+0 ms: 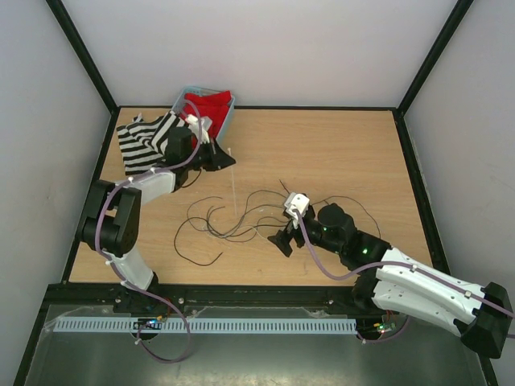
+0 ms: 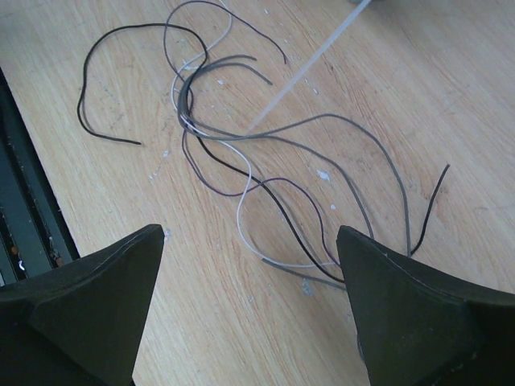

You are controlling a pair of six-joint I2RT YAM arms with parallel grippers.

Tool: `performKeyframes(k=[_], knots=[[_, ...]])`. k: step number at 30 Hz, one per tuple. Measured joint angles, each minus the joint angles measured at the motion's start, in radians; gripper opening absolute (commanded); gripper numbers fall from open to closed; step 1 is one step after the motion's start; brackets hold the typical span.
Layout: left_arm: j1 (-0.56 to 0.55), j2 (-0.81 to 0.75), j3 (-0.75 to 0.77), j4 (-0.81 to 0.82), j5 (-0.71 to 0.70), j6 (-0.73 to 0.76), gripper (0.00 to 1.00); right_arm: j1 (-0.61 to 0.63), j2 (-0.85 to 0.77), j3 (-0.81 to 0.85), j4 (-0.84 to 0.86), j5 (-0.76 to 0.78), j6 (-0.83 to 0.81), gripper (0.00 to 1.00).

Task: Zip-tie the wires
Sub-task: Tie the cable at the center of the board.

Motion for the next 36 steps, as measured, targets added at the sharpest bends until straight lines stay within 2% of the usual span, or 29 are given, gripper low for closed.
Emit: performKeyframes(k=[9, 14, 21, 30, 36], knots=[[-0.005, -0.004, -0.196, 0.111, -0.019, -0.058, 0.0, 0.0, 0.014, -0.016, 0.089, -0.064, -0.119, 0.99], [-0.006, -0.004, -0.209, 0.154, 0.002, -0.066, 0.0, 0.018, 0.094, 0.002, 0.104, -0.067, -0.213, 0.99], [-0.007, -0.016, -0.259, 0.192, 0.04, -0.06, 0.0, 0.159, 0.154, -0.001, 0.153, -0.024, -0.414, 0.99], [-0.007, -0.011, -0.267, 0.207, 0.118, -0.037, 0.0, 0.216, 0.266, -0.018, 0.216, 0.023, -0.641, 0.99], [-0.012, 0.034, -0.267, 0.217, 0.188, -0.01, 0.0, 0.247, 0.289, -0.046, 0.22, 0.053, -0.724, 0.99]])
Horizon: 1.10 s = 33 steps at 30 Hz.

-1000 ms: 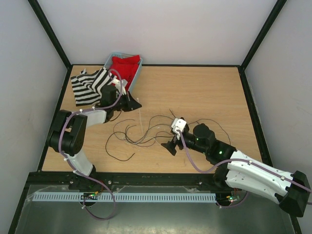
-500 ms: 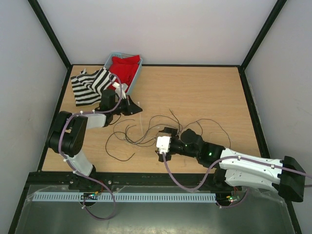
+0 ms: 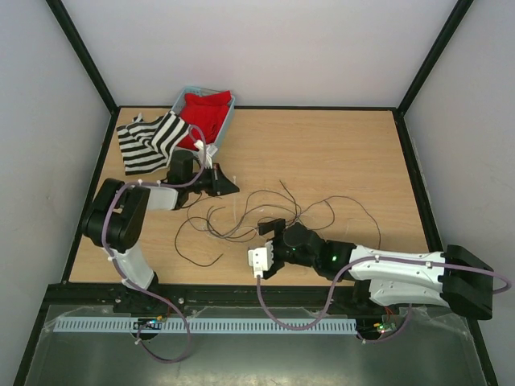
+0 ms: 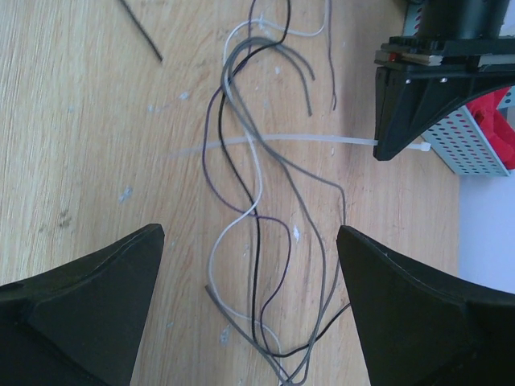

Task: Zip-tie the wires
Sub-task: Tie the cable at the center of the board.

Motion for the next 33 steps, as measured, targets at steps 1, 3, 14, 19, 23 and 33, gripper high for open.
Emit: performKeyframes(k=[1, 3, 14, 19, 23, 33], knots=[[-0.003, 0.007, 0.0, 0.0, 0.009, 0.003, 0.0, 0.003, 0.0, -0.012, 0.003, 0.005, -0.011, 0.99], [-0.01, 0.021, 0.0, 0.0, 0.023, 0.009, 0.0, 0.006, 0.0, -0.035, 0.005, 0.013, -0.035, 0.99], [-0.032, 0.059, -0.006, 0.042, 0.05, 0.01, 0.0, 0.01, 0.063, -0.058, 0.053, 0.03, -0.083, 0.94], [-0.032, 0.059, -0.048, 0.085, 0.054, -0.008, 0.0, 0.011, 0.097, -0.071, 0.08, 0.035, -0.094, 0.89], [-0.032, 0.059, -0.072, 0.102, 0.063, -0.021, 0.0, 0.014, 0.11, -0.079, 0.111, 0.042, -0.111, 0.88], [-0.032, 0.059, -0.107, 0.137, 0.082, -0.04, 0.0, 0.028, 0.21, -0.076, 0.163, 0.052, -0.175, 0.88]])
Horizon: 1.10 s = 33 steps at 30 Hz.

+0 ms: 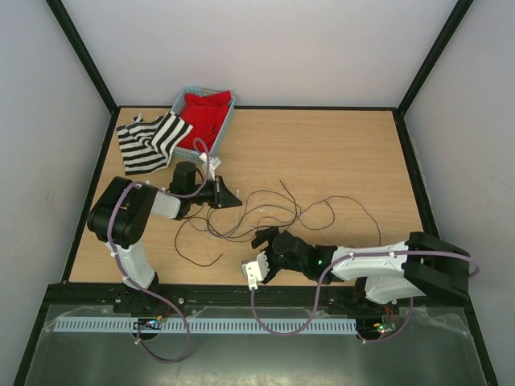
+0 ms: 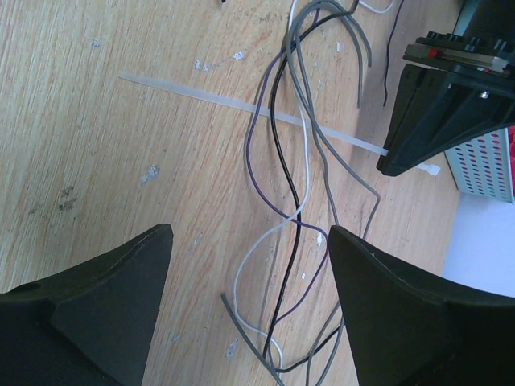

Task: Zip-tie the wires
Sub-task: Tie the cable at the center of the board.

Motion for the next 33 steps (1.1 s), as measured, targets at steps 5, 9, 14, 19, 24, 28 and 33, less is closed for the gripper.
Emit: performKeyframes(k=[5, 9, 14, 19, 24, 28, 33], knots=[[-0.002, 0.0, -0.007, 0.023, 0.011, -0.012, 0.0, 0.003, 0.06, 0.006, 0.049, 0.008, -0.014, 0.88], [-0.006, 0.01, -0.013, 0.037, 0.018, -0.02, 0.0, 0.003, 0.123, 0.028, 0.076, 0.023, -0.018, 0.88], [-0.006, 0.022, -0.019, 0.056, 0.024, -0.033, 0.0, 0.005, 0.2, 0.061, 0.137, 0.054, -0.021, 0.89], [-0.006, 0.023, -0.03, 0.068, 0.029, -0.035, 0.0, -0.003, 0.284, 0.104, 0.207, 0.086, -0.027, 0.87], [-0.006, 0.023, -0.034, 0.071, 0.03, -0.037, 0.0, -0.047, 0.339, 0.143, 0.237, 0.073, -0.021, 0.86], [-0.006, 0.023, -0.034, 0.071, 0.031, -0.037, 0.0, -0.092, 0.364, 0.166, 0.245, 0.051, -0.016, 0.86], [-0.006, 0.025, -0.034, 0.074, 0.036, -0.038, 0.0, -0.124, 0.401, 0.202, 0.254, 0.031, -0.016, 0.86]])
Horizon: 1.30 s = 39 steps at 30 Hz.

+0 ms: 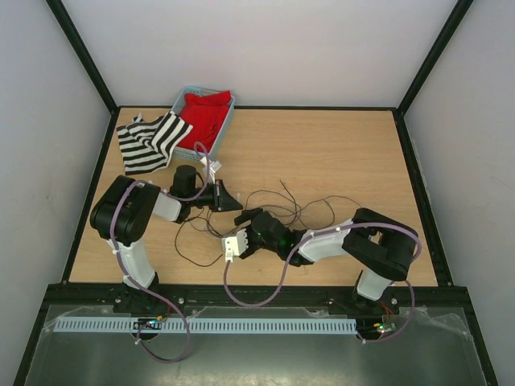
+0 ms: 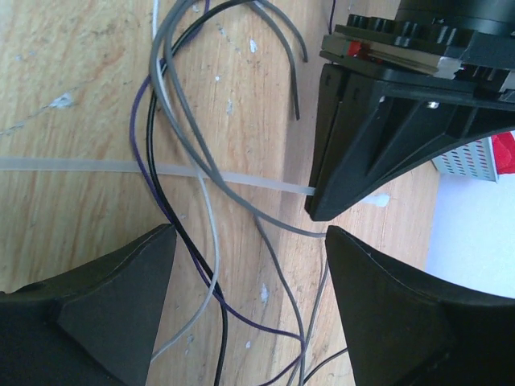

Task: Zip-tie the wires
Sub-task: Tie the cable at the center of the board.

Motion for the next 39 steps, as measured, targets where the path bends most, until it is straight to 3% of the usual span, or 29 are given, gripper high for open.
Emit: performKeyframes(k=[18, 25, 30, 39], knots=[[0.0, 0.014, 0.0, 0.005, 0.013, -0.015, 0.0, -0.065, 0.078, 0.111, 0.028, -0.024, 0.085, 0.86], [0.0, 0.018, 0.0, 0.008, 0.017, -0.019, 0.0, -0.071, 0.078, 0.115, 0.025, -0.028, 0.141, 0.91], [0.0, 0.02, 0.0, 0.013, 0.022, -0.026, 0.0, -0.072, 0.031, 0.075, 0.007, -0.06, 0.145, 1.0], [-0.002, 0.042, 0.003, 0.018, 0.04, -0.036, 0.0, -0.072, -0.044, -0.031, 0.004, -0.077, 0.054, 0.99]])
